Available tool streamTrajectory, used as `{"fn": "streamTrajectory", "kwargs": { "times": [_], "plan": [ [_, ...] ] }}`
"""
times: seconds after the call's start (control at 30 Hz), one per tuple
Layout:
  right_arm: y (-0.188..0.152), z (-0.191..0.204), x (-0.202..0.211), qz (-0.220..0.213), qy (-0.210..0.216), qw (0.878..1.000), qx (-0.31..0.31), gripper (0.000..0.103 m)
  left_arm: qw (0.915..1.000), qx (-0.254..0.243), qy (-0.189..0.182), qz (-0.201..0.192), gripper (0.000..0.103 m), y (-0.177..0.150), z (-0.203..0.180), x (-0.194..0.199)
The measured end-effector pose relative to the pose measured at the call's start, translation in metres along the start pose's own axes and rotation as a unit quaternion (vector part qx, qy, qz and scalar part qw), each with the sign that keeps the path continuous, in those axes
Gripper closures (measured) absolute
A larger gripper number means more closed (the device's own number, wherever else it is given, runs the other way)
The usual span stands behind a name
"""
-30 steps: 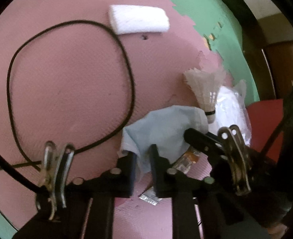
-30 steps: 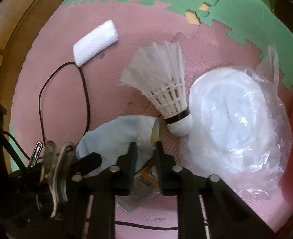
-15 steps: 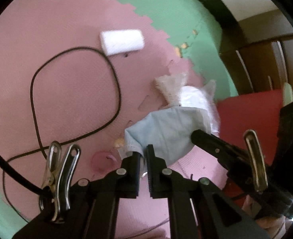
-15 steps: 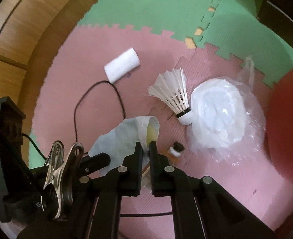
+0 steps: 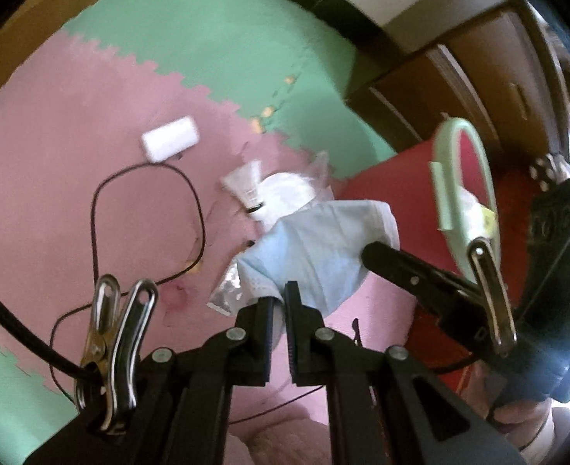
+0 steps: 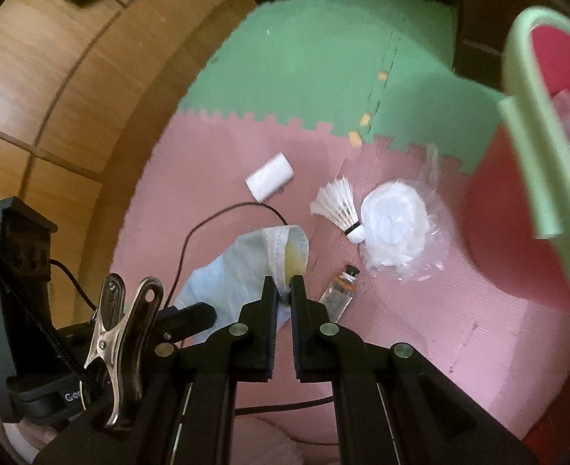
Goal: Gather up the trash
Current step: 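Lift and carry the light-blue mask with both tools over the red bucket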
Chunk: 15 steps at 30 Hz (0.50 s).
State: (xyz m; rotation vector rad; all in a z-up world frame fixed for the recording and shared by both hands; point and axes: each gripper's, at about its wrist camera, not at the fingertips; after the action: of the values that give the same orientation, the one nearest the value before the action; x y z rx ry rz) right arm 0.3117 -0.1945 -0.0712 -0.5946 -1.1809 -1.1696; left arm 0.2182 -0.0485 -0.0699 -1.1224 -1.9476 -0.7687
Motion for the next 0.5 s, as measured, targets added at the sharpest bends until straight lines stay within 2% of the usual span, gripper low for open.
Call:
{"fn": "streamTrajectory", "kwargs": {
  "times": [0.23, 0.5],
  "plan": [
    [0.0, -0.008, 0.065, -0.043, 0.005, 0.999, -0.017, 0.096, 0.9978, -0.065, -0.002, -0.01, 0.097, 0.008, -0.057, 0.036],
    [-0.009, -0.025, 0.131, -0.097, 0.003, 0.994, -0.041, 0.096, 0.9918, -0.127, -0.011, -0.008, 0.097, 0.006, -0.113, 0.053]
  ]
}}
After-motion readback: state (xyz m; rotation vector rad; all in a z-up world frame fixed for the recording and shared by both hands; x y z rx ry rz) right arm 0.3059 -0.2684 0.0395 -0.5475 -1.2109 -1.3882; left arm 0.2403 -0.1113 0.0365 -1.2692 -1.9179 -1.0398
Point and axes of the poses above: each gripper's, at about its wrist camera, not at the fingertips, and x roughly against the way its jaws point, z to its left, y to its top, and after that the axes turned 6 degrees about -y, right-handed
